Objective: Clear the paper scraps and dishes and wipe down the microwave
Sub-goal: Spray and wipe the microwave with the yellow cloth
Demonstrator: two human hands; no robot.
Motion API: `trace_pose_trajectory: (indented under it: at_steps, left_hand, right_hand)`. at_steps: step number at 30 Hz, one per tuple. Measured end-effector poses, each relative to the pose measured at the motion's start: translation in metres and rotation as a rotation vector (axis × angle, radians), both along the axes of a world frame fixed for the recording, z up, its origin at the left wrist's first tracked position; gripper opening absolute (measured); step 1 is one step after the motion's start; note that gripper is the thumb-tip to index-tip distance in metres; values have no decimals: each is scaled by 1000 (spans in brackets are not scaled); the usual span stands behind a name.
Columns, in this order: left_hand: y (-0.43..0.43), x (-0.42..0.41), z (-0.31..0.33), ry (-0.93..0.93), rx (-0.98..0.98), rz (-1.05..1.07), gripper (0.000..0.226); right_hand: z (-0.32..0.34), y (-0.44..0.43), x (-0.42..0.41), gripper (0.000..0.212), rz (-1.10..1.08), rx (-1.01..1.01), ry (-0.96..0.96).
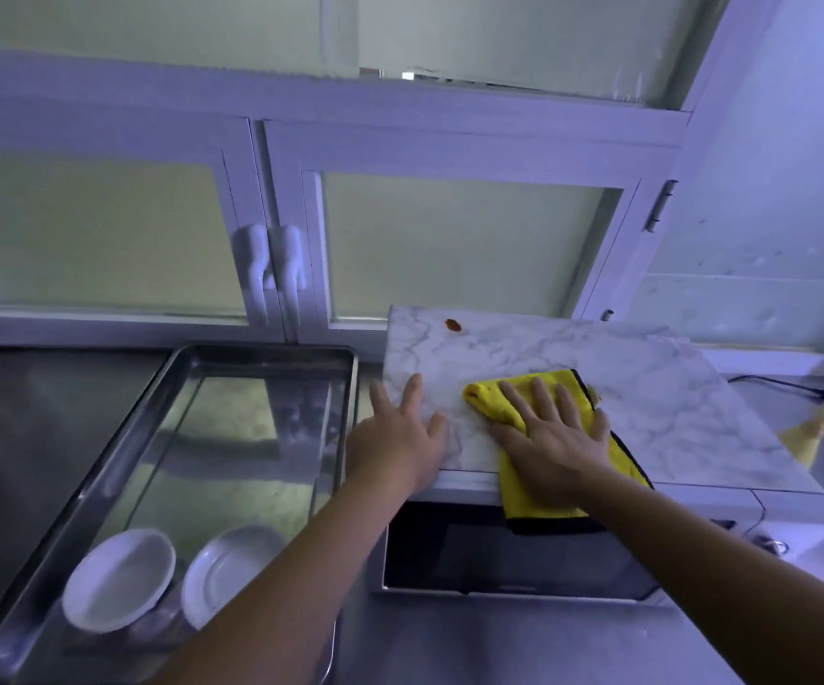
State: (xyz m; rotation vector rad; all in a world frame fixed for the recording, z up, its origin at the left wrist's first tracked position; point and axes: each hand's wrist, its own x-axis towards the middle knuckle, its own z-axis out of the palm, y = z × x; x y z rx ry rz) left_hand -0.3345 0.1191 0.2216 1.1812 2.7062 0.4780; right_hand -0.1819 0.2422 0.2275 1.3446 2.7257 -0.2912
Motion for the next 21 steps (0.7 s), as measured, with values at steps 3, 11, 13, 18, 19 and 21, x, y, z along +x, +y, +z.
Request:
trace_pose_trajectory:
  at_steps: [3, 11, 13, 18, 19, 21]
  left_hand:
    - [2, 1, -2, 70, 9, -30, 59]
    - [1, 11, -8, 214, 150, 54, 70]
    - [1, 11, -8, 178, 189, 71, 73]
    - [3, 11, -6, 109, 224, 80, 73]
    - [2, 10, -6, 99, 223, 77, 72]
    - [-1, 11, -5, 79, 227, 85, 69]
  right_hand:
    - [5, 14, -34, 60, -181, -108, 93]
    - [17, 80, -159, 65, -178, -144, 194]
    - [13, 90, -184, 66, 20, -43, 73]
    - [4, 102, -204, 87, 180, 76, 5]
    - [5, 103, -203, 87, 184, 77, 8]
    - [9, 98, -196, 85, 196, 62, 15]
